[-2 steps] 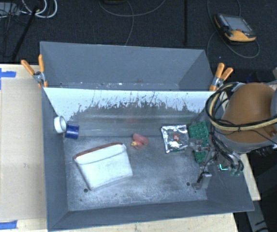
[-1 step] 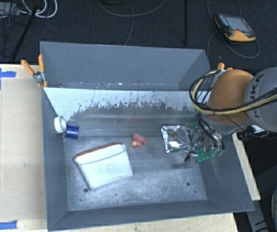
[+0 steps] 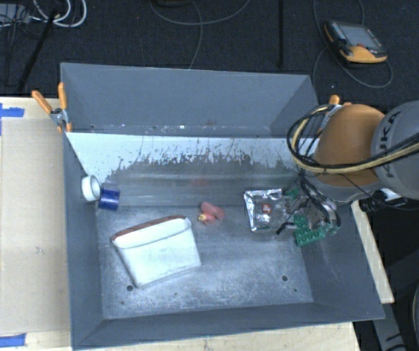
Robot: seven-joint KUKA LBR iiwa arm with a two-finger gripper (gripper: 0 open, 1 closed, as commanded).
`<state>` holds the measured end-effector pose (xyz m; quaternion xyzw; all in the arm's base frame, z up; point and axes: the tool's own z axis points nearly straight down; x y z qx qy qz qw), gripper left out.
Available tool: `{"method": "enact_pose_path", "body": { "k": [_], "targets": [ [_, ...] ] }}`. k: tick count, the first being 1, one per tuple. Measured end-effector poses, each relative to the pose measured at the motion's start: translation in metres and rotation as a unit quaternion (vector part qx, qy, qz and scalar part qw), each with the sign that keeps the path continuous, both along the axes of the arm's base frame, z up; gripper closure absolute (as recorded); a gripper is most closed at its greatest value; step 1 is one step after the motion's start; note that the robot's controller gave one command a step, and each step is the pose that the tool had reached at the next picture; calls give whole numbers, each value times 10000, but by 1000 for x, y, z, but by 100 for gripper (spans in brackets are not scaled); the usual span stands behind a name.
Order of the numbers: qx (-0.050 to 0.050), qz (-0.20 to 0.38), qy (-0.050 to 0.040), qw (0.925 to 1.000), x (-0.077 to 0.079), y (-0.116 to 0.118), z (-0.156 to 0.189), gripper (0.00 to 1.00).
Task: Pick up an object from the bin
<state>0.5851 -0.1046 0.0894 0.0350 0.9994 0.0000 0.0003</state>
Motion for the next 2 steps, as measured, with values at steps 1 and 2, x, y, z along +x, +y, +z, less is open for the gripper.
{"method": "enact_pose_path", "body": {
  "k": [1, 2],
  "targets": [
    [1, -497, -35, 9988, 9, 3, 70, 100],
    [1, -484, -4, 9988, 7, 4, 66, 0]
  ]
}}
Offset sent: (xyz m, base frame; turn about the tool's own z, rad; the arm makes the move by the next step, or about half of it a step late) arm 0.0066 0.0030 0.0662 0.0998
